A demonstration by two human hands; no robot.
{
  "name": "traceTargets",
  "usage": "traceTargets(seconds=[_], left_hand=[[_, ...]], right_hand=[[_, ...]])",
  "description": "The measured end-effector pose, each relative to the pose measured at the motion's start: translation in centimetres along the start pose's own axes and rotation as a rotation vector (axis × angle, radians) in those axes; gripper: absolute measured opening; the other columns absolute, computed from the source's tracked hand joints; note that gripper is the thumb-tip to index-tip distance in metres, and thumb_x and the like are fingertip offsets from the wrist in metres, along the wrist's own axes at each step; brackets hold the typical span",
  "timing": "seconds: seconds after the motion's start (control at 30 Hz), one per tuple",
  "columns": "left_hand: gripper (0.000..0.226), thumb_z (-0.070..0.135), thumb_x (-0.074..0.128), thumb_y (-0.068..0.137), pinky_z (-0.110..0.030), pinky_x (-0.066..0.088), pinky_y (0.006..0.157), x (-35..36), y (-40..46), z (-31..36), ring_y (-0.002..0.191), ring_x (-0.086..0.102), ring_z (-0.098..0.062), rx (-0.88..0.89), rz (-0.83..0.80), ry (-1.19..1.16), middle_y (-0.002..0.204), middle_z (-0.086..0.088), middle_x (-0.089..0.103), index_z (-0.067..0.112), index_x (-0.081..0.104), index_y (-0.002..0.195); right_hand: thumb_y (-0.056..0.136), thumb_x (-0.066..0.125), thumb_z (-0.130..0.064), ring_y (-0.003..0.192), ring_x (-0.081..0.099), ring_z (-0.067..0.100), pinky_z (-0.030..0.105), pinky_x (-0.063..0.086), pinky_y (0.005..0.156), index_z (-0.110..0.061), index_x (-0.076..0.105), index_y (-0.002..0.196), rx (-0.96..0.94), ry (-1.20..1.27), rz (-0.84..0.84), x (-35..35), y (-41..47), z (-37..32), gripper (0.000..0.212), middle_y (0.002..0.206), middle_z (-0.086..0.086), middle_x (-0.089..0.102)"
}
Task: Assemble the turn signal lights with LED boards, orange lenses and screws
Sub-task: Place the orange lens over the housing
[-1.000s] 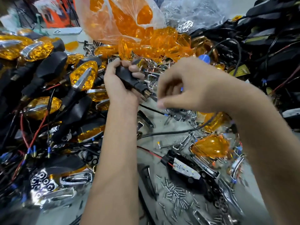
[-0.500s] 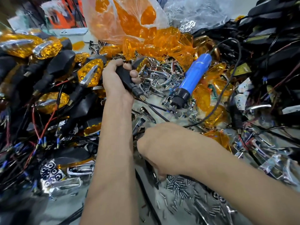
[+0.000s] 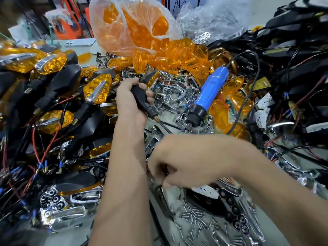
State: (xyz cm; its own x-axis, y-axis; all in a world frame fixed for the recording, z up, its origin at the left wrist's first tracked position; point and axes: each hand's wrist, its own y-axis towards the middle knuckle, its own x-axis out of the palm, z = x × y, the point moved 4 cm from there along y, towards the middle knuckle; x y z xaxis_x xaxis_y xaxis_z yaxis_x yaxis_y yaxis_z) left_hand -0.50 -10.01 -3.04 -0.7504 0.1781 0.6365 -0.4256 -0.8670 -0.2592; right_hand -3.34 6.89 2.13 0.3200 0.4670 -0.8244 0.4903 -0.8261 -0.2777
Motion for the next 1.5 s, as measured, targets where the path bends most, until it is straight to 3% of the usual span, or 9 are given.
traceTargets(seconds=[0.17, 0.3, 0.5, 0.67, 0.93, 1.13, 1.27, 1.4, 1.5], left_hand=[[0.022, 0.019, 0.053, 0.099, -0.024, 0.038, 0.051, 0.6, -0.4, -0.2, 0.05, 0.049, -0.014, -0.02, -0.02, 0.047, 0.062, 0.003, 0.053, 0.016, 0.05, 0.078], [0.04, 0.046, 0.055, 0.099, -0.028, 0.047, 0.056, 1.5, -0.8, -1.0, 0.054, 0.059, -0.022, -0.06, -0.048, 0.079, 0.065, -0.004, 0.062, 0.01, 0.057, 0.082], [0.071, 0.074, 0.038, 0.099, -0.025, 0.045, 0.044, 2.7, -0.9, -2.1, 0.052, 0.052, -0.023, -0.097, -0.047, 0.235, 0.065, -0.009, 0.058, 0.009, 0.057, 0.08], [0.069, 0.066, 0.028, 0.104, -0.025, 0.044, 0.045, 3.1, -1.0, -2.5, 0.044, 0.054, -0.02, -0.043, -0.042, 0.349, 0.056, -0.005, 0.06, 0.008, 0.059, 0.081], [0.039, 0.034, 0.036, 0.107, -0.037, 0.052, 0.066, 2.9, -0.8, -2.5, 0.071, 0.063, -0.029, 0.076, -0.052, 0.475, 0.07, -0.004, 0.067, 0.016, 0.06, 0.082], [0.049, 0.031, 0.034, 0.107, -0.03, 0.054, 0.054, 3.1, -1.0, -2.4, 0.054, 0.064, -0.017, 0.114, -0.11, 0.498, 0.059, 0.002, 0.065, 0.025, 0.064, 0.069], [0.063, 0.031, 0.033, 0.105, -0.027, 0.054, 0.05, 3.5, -1.3, -2.4, 0.054, 0.063, -0.016, 0.129, -0.181, 0.535, 0.06, -0.003, 0.068, 0.033, 0.068, 0.052], [0.062, 0.032, 0.031, 0.106, -0.028, 0.054, 0.051, 3.2, -1.1, -2.5, 0.054, 0.064, -0.016, 0.13, -0.17, 0.529, 0.062, -0.004, 0.068, 0.031, 0.069, 0.057], [0.044, 0.033, 0.031, 0.107, -0.031, 0.054, 0.054, 3.2, -1.0, -2.5, 0.058, 0.063, -0.02, 0.133, -0.166, 0.532, 0.067, -0.008, 0.067, 0.016, 0.063, 0.081]], right_hand=[[0.086, 0.077, 0.007, 0.07, 0.071, 0.024, 0.024, 0.053, 0.061, 0.002, 0.069, 0.084, -0.061, 0.386, 0.325, -4.7, -1.5, 2.8, 0.009, 0.078, 0.011, 0.074], [0.086, 0.067, 0.018, 0.061, 0.065, 0.003, 0.012, 0.045, 0.058, 0.01, 0.063, 0.086, -0.109, 0.496, 0.667, -7.7, -2.8, 5.6, 0.009, 0.078, 0.02, 0.071], [0.089, 0.069, 0.01, 0.067, 0.058, 0.024, 0.032, 0.047, 0.064, 0.005, 0.069, 0.087, 0.03, 0.507, 0.934, -8.7, -2.2, 9.9, 0.005, 0.078, 0.027, 0.067], [0.091, 0.074, 0.0, 0.069, 0.065, 0.029, 0.031, 0.054, 0.068, -0.004, 0.078, 0.09, 0.043, 0.524, 0.966, -8.3, -1.2, 11.5, 0.006, 0.081, 0.02, 0.073], [0.089, 0.078, 0.001, 0.065, 0.065, 0.018, 0.023, 0.053, 0.064, -0.002, 0.079, 0.094, 0.024, 0.702, 0.981, -6.6, 0.4, 13.4, 0.007, 0.08, 0.013, 0.076], [0.092, 0.075, -0.003, 0.071, 0.062, 0.03, 0.029, 0.052, 0.063, -0.011, 0.08, 0.092, 0.01, 0.724, 1.007, -5.8, 0.6, 13.8, 0.009, 0.081, 0.006, 0.075], [0.092, 0.075, -0.004, 0.065, 0.056, 0.021, 0.042, 0.055, 0.067, -0.009, 0.079, 0.093, 0.014, 0.73, 1.023, -5.6, 0.7, 13.7, 0.007, 0.075, -0.001, 0.07], [0.093, 0.074, -0.003, 0.062, 0.055, 0.02, 0.037, 0.054, 0.065, -0.009, 0.078, 0.092, 0.037, 0.76, 1.047, -5.5, 0.7, 13.7, 0.008, 0.074, 0.009, 0.067], [0.093, 0.074, -0.003, 0.063, 0.057, 0.021, 0.03, 0.054, 0.063, -0.009, 0.078, 0.092, 0.056, 0.736, 1.055, -5.5, 0.7, 13.7, 0.008, 0.079, 0.022, 0.069]])
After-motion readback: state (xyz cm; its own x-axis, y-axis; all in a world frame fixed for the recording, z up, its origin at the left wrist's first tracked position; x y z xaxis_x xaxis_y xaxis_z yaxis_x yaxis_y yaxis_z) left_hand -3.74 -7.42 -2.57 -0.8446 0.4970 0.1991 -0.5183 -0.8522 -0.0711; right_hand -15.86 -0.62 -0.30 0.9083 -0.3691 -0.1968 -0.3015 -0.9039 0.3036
